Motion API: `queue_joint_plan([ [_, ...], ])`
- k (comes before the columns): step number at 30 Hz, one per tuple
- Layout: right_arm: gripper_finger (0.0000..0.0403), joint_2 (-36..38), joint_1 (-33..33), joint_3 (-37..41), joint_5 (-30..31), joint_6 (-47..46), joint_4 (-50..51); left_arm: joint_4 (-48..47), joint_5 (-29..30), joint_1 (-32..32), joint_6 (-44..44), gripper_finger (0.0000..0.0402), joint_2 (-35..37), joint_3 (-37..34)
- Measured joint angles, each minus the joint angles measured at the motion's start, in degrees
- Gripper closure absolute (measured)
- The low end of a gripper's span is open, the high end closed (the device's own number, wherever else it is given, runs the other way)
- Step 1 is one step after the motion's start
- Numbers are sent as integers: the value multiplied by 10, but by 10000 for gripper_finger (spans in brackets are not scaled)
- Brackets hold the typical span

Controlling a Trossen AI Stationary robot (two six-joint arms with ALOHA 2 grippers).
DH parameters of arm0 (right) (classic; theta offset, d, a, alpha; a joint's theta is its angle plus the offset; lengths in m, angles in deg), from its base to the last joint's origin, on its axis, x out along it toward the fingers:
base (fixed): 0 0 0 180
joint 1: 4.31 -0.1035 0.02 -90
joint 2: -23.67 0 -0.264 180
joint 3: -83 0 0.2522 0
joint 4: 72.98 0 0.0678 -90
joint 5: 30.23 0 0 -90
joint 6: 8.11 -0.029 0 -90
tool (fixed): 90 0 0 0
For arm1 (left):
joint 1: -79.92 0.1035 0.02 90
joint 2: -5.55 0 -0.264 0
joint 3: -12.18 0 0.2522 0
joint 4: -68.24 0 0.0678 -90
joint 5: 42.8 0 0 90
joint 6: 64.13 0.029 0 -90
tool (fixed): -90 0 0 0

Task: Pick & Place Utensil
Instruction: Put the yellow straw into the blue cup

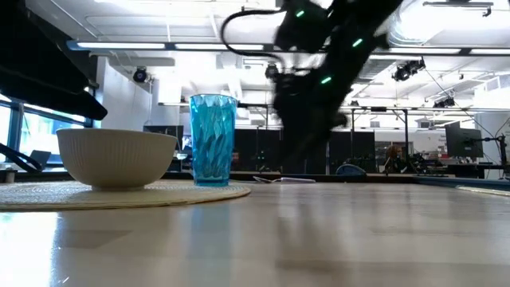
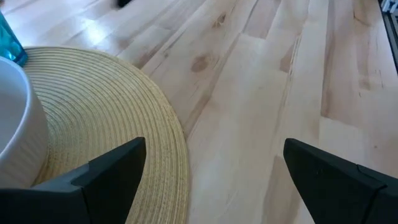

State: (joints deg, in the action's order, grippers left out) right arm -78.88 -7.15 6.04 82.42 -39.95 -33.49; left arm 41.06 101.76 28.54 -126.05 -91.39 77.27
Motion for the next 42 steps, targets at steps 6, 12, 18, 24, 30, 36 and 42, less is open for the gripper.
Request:
queue_joint_plan([
  [6,25,73,-37,3,17,-173,301,0,0,0,1,28,0,0],
  [12,36,154,-49,81,5,-336,409,0,-24,0,1,28,0,0],
  [18,37,241,-37,200,-23,-463,391,1,-36,0,1,28,0,0],
  [24,39,320,9,268,-46,-522,371,1,-55,0,1,27,0,0],
  [30,65,344,98,276,-91,-461,358,0,-100,0,1,27,0,0],
  [36,87,344,203,277,-123,-368,358,0,-173,0,1,27,0,0],
  [42,91,344,302,302,-174,-264,331,0,-200,0,1,27,0,0],
])
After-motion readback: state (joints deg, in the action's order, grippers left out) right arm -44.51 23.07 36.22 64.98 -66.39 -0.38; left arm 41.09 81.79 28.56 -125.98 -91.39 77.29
